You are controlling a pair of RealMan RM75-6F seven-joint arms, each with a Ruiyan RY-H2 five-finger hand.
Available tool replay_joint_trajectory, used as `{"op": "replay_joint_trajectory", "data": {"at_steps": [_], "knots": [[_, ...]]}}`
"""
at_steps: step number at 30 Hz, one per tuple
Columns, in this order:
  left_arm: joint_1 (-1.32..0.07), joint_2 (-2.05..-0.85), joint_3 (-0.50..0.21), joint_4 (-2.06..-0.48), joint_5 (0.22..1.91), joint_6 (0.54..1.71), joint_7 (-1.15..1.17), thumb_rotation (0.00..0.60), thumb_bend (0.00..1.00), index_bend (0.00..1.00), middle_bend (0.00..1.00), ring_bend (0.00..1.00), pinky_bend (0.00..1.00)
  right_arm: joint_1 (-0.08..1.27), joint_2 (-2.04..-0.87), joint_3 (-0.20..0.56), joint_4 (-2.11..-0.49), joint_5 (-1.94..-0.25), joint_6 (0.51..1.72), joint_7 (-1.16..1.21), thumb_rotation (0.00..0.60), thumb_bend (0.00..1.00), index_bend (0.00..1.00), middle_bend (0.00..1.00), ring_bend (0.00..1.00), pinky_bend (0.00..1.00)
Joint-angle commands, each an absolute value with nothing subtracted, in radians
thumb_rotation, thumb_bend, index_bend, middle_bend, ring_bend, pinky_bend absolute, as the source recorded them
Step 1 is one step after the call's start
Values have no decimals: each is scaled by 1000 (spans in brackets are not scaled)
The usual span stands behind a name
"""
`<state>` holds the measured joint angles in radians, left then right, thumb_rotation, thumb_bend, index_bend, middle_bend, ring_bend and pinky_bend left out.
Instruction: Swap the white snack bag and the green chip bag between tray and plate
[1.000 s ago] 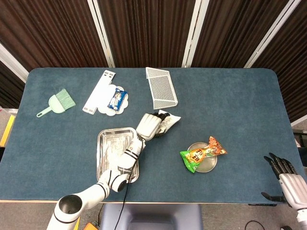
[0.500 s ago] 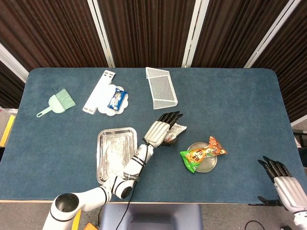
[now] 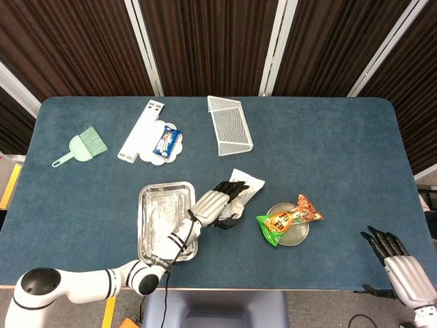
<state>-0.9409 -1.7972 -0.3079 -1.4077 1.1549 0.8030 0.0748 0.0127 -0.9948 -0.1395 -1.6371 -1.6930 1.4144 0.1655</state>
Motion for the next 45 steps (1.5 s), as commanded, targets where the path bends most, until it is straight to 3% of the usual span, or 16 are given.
{"op": "replay_joint_trajectory", "data": {"at_steps": [1, 6, 10, 12, 15, 22, 28, 35, 45], "knots": [[-838, -1631, -241, -1600, 1200, 882, 87, 600, 362, 0, 0, 0, 29, 35, -1009, -131, -1653, -1711, 1396, 147, 600, 123, 0, 0, 0, 0], [-700, -1472, -108, -1712, 1298, 1019, 120, 600, 360, 0, 0, 0, 30, 136, -1055, -39, -1722, -1651, 1292, 2, 600, 141, 0, 0, 0, 0], [-597, -1415, -38, -1684, 1370, 1141, 68, 600, 361, 0, 0, 0, 30, 245, -1134, 53, -1746, -1544, 1161, -172, 600, 178, 4, 0, 0, 0], [-553, -1397, -14, -1649, 1404, 1197, 33, 600, 361, 0, 0, 0, 30, 301, -1188, 92, -1738, -1467, 1088, -274, 600, 186, 43, 18, 0, 0], [-514, -1372, 9, -1603, 1442, 1235, -54, 600, 361, 0, 0, 0, 30, 368, -1277, 126, -1693, -1362, 1011, -399, 600, 196, 178, 98, 0, 33], [-485, -1327, 20, -1538, 1472, 1243, -146, 600, 364, 0, 0, 0, 30, 442, -1435, 153, -1589, -1224, 979, -520, 600, 228, 431, 219, 58, 164], [-470, -1309, 3, -1529, 1473, 1254, -162, 600, 365, 0, 0, 0, 27, 466, -1484, 151, -1532, -1172, 977, -535, 600, 280, 523, 313, 160, 260], [-461, -1306, -8, -1533, 1468, 1245, -146, 600, 382, 0, 0, 0, 26, 474, -1499, 147, -1512, -1186, 1023, -524, 600, 361, 793, 599, 542, 662], [-459, -1286, -37, -1567, 1461, 1240, -113, 600, 385, 0, 0, 0, 25, 462, -1342, 144, -1790, -1235, 1086, -515, 600, 370, 831, 633, 590, 708]]}}
